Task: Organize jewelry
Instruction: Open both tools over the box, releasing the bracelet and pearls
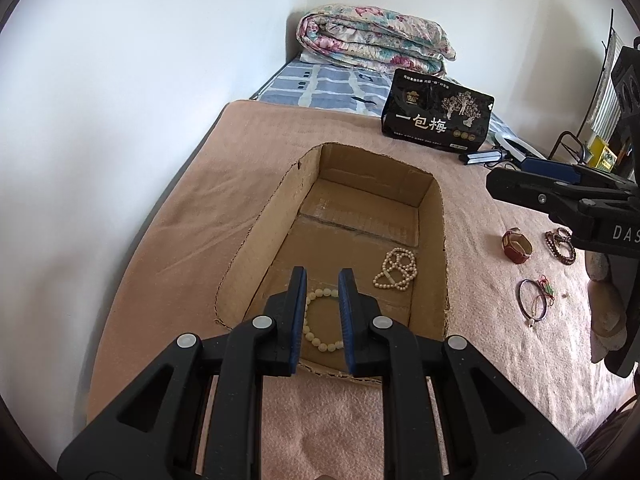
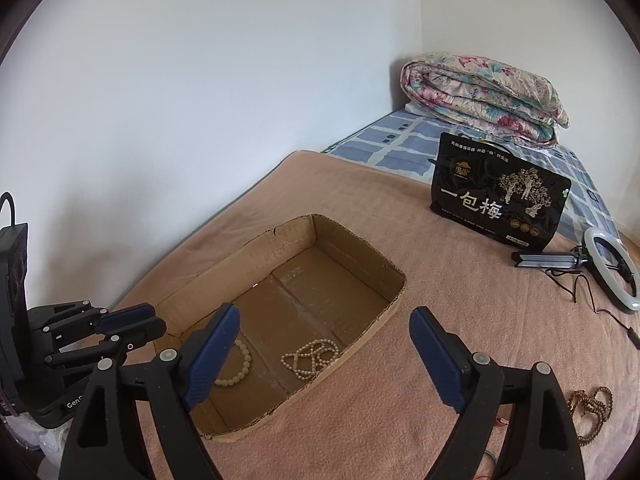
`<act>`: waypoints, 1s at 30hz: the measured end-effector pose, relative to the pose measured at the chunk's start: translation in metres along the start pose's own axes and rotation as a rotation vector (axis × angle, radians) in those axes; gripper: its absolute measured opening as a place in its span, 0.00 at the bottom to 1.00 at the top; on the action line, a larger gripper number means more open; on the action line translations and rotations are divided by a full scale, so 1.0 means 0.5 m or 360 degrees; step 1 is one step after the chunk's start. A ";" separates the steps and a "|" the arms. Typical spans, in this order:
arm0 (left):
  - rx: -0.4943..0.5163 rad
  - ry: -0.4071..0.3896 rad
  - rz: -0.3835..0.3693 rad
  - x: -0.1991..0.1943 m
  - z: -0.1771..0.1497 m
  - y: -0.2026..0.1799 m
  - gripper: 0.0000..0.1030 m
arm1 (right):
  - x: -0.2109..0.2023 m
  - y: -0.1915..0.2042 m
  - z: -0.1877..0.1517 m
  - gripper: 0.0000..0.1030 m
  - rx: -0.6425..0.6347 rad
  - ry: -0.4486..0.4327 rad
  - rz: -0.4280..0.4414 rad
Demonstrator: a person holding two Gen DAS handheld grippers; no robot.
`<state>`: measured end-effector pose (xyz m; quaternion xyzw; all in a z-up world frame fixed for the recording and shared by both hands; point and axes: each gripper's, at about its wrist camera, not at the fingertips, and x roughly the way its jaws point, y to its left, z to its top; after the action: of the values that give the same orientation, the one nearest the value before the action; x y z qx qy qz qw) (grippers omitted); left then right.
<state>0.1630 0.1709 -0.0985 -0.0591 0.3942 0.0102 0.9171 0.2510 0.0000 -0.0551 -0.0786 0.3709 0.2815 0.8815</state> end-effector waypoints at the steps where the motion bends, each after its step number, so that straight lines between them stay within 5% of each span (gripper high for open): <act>1: 0.0007 -0.0003 -0.0004 -0.003 0.000 -0.005 0.14 | -0.007 -0.003 -0.001 0.91 0.0003 -0.0006 -0.0008; 3: 0.0021 -0.0019 -0.0001 -0.009 -0.001 -0.016 0.17 | -0.022 -0.012 -0.007 0.95 0.0007 -0.0020 -0.0021; 7: 0.0018 -0.0067 -0.0029 -0.026 0.000 -0.038 0.58 | -0.054 -0.034 -0.021 0.99 0.0014 -0.0041 -0.0059; 30: 0.0216 0.0015 -0.0285 0.007 -0.015 -0.253 0.60 | -0.223 -0.304 -0.182 1.00 0.0191 -0.0013 -0.0444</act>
<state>0.1681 0.0442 -0.0937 -0.0319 0.3914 -0.0987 0.9144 0.2166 -0.2063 -0.0530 -0.0752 0.3688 0.1340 0.9167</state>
